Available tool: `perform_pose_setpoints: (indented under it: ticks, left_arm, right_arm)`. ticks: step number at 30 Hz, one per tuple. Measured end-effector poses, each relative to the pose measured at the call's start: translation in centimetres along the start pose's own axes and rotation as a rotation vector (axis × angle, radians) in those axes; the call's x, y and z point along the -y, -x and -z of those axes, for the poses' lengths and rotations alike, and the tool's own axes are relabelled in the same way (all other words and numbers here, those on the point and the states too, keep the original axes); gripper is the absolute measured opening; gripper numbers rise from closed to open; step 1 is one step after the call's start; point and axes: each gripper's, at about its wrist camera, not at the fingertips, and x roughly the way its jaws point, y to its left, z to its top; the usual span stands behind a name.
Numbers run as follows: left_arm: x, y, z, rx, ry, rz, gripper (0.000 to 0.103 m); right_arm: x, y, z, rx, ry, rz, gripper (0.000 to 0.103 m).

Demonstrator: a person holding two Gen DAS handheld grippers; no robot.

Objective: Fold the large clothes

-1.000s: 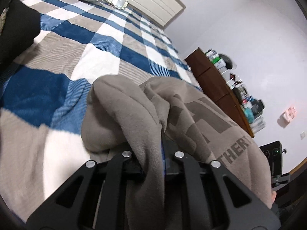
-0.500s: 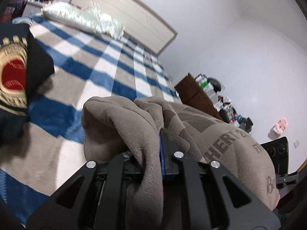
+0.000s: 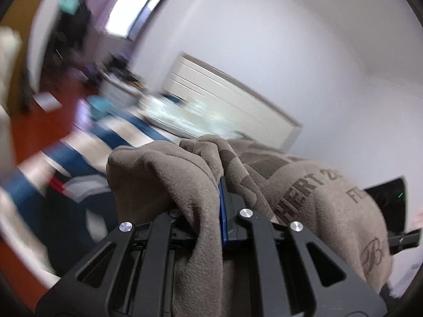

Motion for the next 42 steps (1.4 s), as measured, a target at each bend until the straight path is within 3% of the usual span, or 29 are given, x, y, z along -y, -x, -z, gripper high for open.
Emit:
perform_pose_setpoints:
  ticks: [4, 7, 11, 14, 16, 19, 23, 25, 27, 31, 32, 35, 36, 38, 42]
  left_arm:
    - [-2.8, 2.4, -5.4, 0.024, -0.101, -0.196, 0.01]
    - [-4.8, -0.3, -6.2, 0.006, -0.141, -0.287, 0.01]
    - [-7.6, -8.3, -2.0, -0.026, -0.168, -0.311, 0.01]
    - [-10.8, -15.2, 4.3, -0.109, -0.079, -0.275, 0.01]
    - [-13.0, -19.0, 8.8, -0.187, -0.007, -0.266, 0.01]
    - [-15.0, -20.8, 12.5, -0.197, 0.051, -0.229, 0.011]
    - [-15.1, -21.3, 13.2, -0.212, 0.087, -0.216, 0.011]
    - [-15.4, -21.5, 13.0, -0.243, 0.092, -0.231, 0.012]
    - [-15.9, -21.4, 12.8, -0.268, 0.091, -0.225, 0.015]
    - [-16.6, -18.0, 11.8, -0.244, 0.093, -0.203, 0.025]
    - [-16.4, -17.1, 11.5, -0.242, 0.083, -0.204, 0.025]
    - [-15.8, -15.8, 10.7, -0.278, 0.054, -0.225, 0.025]
    - [-15.5, -15.7, 10.4, -0.305, 0.047, -0.234, 0.025]
    - [-15.3, -15.8, 10.3, -0.356, 0.035, -0.262, 0.025]
    - [-15.7, -14.5, 10.8, -0.404, 0.044, -0.32, 0.025]
  right_arm:
    - [2.1, -5.8, -4.6, -0.046, 0.06, -0.181, 0.065]
    - [7.9, -8.4, -5.7, -0.055, 0.042, -0.247, 0.065]
    - [17.8, -8.4, -3.9, -0.033, -0.042, -0.174, 0.063]
    - [27.9, -5.4, 1.0, -0.051, -0.173, -0.009, 0.063]
    - [32.6, -3.2, 3.6, -0.038, -0.253, 0.054, 0.063]
    - [36.7, -0.2, 5.8, 0.028, -0.345, 0.043, 0.063]
    - [37.4, 1.0, 7.6, 0.001, -0.341, 0.014, 0.069]
    - [37.9, 0.2, 6.6, -0.015, -0.341, 0.045, 0.079]
    - [37.1, 1.3, 6.2, -0.042, -0.332, 0.073, 0.081]
    - [32.8, 7.0, 6.6, 0.014, -0.184, 0.261, 0.081]
    - [31.2, 7.9, 6.2, 0.035, -0.139, 0.314, 0.079]
    - [27.8, 8.1, 5.2, 0.029, -0.053, 0.392, 0.047]
    - [26.0, 7.0, 4.4, 0.03, -0.022, 0.432, 0.035]
    - [24.8, 3.8, 2.7, 0.02, -0.002, 0.445, 0.022]
    - [22.8, -2.9, 2.4, -0.108, 0.067, 0.501, 0.02]
